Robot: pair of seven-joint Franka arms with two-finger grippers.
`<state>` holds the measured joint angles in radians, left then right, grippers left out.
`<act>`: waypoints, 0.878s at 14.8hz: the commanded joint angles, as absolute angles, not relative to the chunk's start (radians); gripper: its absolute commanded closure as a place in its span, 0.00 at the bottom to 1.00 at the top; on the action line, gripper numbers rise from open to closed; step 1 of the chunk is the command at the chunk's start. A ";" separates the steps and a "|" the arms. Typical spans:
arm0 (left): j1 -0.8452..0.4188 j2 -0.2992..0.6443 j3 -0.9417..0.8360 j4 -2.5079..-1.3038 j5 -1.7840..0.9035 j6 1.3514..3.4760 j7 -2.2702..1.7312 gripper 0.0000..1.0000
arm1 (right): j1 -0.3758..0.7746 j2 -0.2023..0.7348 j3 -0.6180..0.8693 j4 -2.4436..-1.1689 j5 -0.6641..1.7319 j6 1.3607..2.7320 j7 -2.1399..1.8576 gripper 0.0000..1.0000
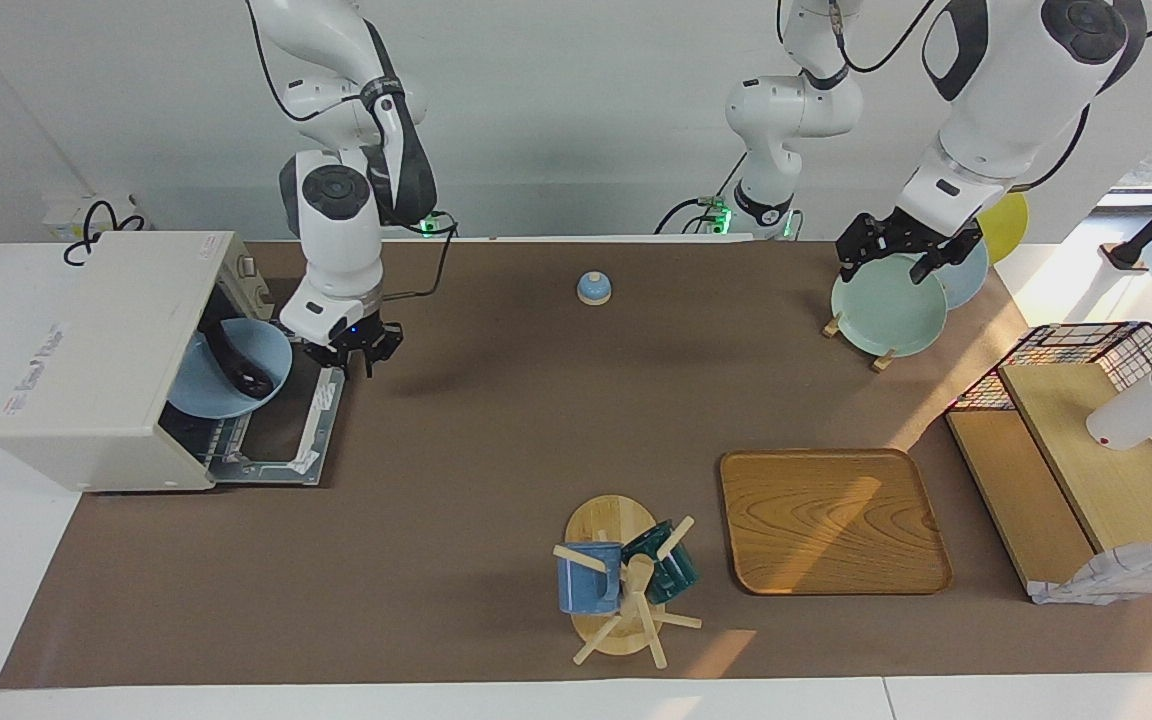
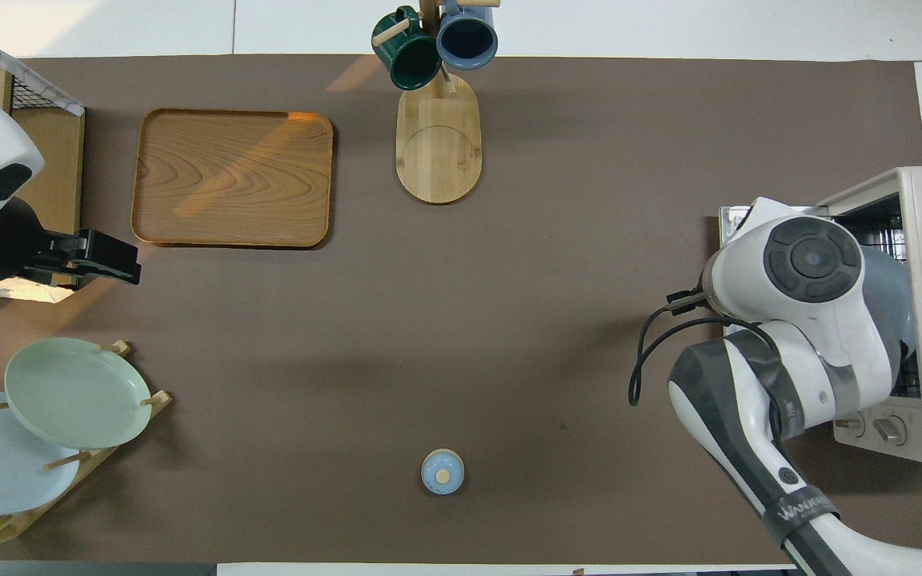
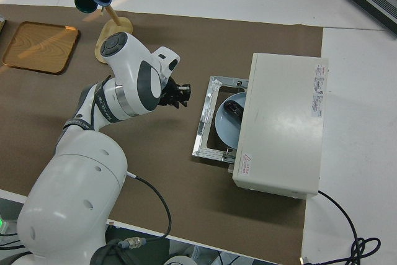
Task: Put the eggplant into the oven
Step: 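Push the eggplant into the oven with the right gripper and release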
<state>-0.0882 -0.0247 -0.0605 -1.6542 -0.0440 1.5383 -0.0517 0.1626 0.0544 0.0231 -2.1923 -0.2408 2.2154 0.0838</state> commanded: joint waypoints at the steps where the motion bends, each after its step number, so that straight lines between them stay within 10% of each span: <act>1: -0.083 -0.028 -0.064 -1.654 -0.035 1.539 -0.058 0.00 | 0.123 0.138 0.020 -2.186 -0.238 2.258 0.133 1.00; 13: -0.083 -0.028 -0.064 -1.654 -0.035 1.539 -0.058 0.00 | 0.124 0.170 0.017 -2.200 -0.497 2.149 0.184 1.00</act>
